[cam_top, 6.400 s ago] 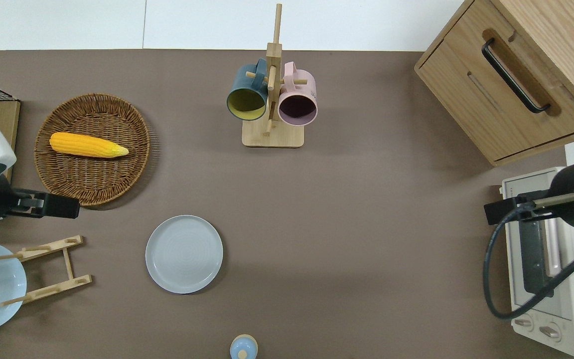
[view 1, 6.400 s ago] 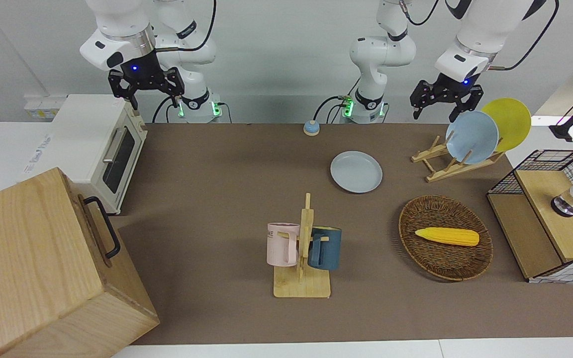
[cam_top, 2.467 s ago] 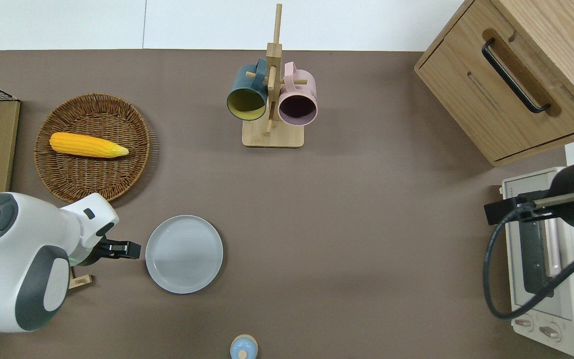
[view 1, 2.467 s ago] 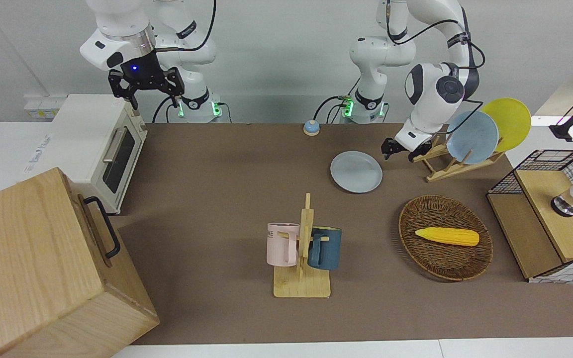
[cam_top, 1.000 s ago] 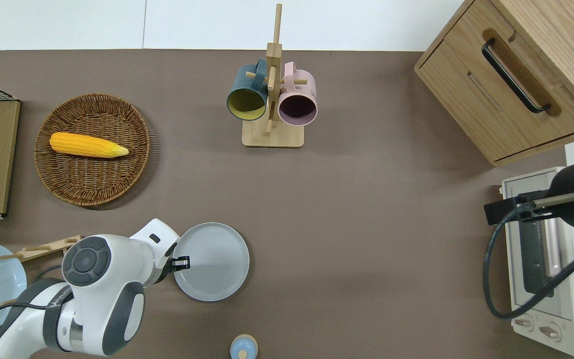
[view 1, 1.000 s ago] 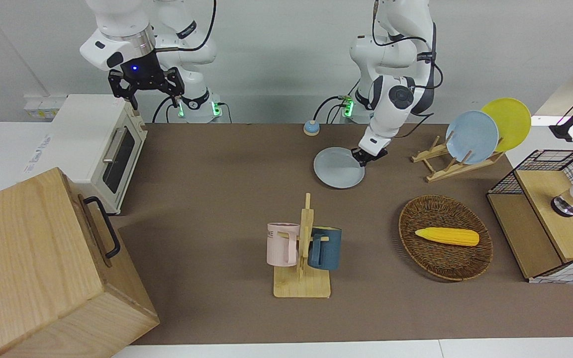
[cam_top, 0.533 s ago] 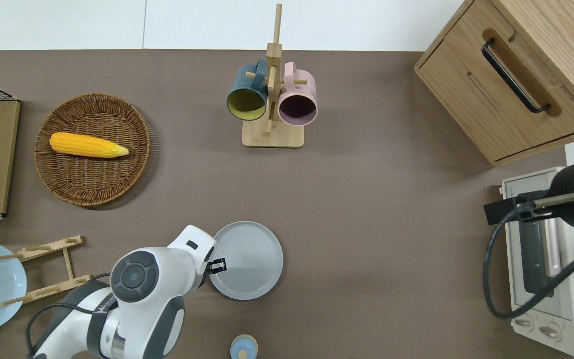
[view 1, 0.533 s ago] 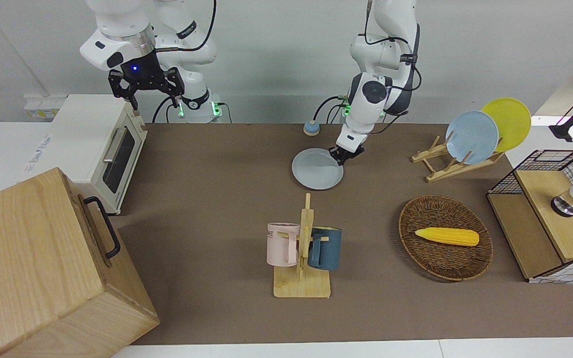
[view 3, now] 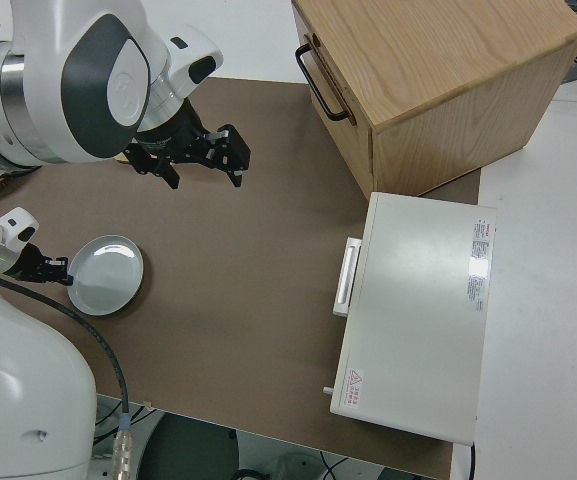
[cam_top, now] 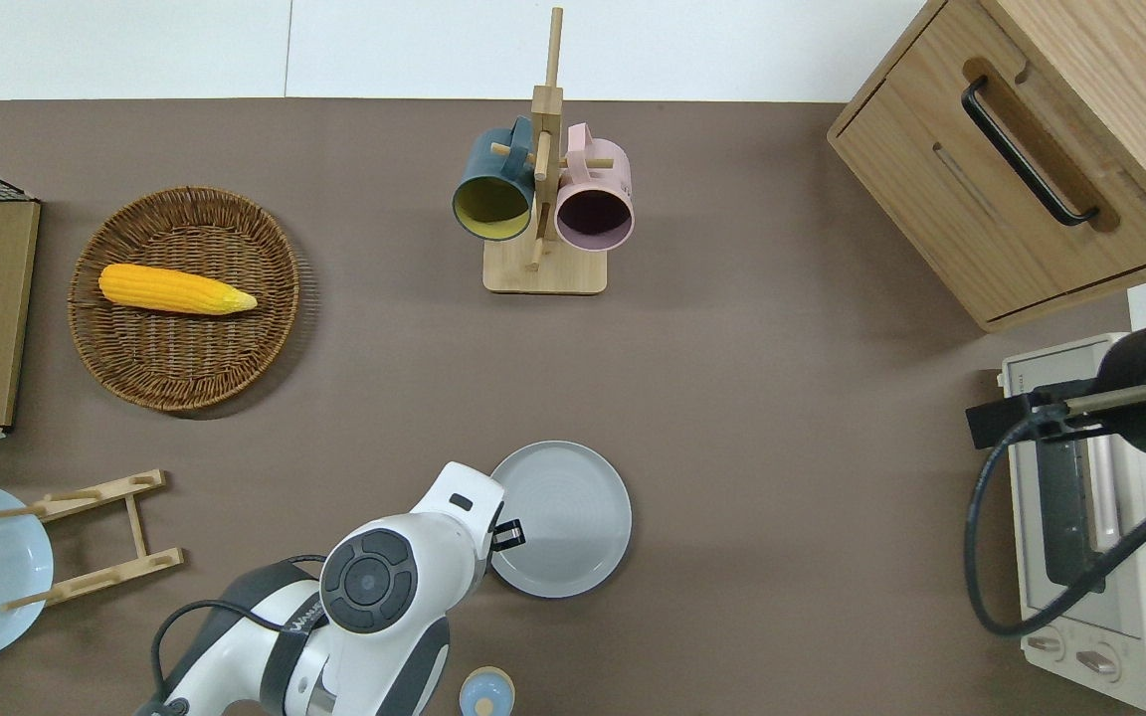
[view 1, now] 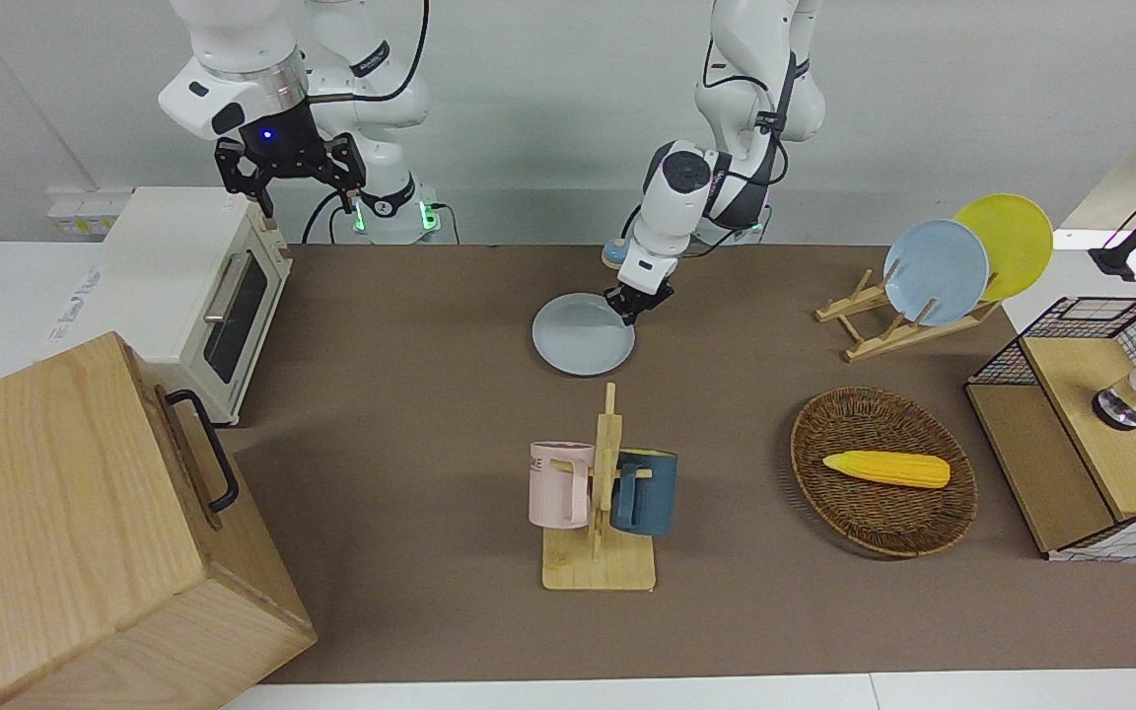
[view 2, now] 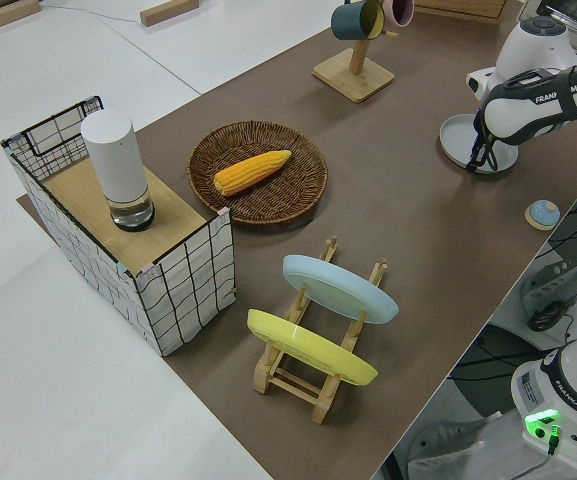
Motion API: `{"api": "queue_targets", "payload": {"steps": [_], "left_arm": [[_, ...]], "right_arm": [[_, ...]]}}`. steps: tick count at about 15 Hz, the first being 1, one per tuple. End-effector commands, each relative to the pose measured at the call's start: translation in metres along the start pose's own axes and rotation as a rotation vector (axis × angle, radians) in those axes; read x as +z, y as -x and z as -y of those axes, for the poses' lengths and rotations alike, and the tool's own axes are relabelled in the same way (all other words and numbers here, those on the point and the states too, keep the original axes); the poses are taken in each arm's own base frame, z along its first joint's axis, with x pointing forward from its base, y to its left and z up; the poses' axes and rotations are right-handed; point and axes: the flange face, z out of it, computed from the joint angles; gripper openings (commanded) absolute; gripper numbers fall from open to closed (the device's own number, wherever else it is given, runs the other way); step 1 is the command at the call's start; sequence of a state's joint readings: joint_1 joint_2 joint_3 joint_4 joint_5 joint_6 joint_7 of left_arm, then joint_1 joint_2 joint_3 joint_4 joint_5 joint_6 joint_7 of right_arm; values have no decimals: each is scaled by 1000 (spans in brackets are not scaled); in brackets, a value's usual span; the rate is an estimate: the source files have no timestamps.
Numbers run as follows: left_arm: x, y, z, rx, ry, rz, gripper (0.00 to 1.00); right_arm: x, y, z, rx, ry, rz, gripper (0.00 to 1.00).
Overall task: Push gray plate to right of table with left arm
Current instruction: 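Push the gray plate with the left gripper away from the basket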
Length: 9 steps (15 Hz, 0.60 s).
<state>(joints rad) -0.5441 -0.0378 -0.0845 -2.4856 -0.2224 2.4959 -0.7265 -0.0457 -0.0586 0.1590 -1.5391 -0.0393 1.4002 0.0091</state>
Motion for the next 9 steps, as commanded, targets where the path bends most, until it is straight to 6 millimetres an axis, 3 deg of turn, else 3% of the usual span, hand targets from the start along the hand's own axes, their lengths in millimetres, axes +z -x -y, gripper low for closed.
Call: {"api": "queue_targets", "payload": {"steps": [1, 9], "left_arm": [[51, 21, -41, -54, 9, 38, 0], [70, 44, -102, -95, 56, 50, 0]], "right_arm": [[-2, 5, -1, -4, 1, 6, 996], [-2, 5, -1, -4, 2, 6, 996]]}}
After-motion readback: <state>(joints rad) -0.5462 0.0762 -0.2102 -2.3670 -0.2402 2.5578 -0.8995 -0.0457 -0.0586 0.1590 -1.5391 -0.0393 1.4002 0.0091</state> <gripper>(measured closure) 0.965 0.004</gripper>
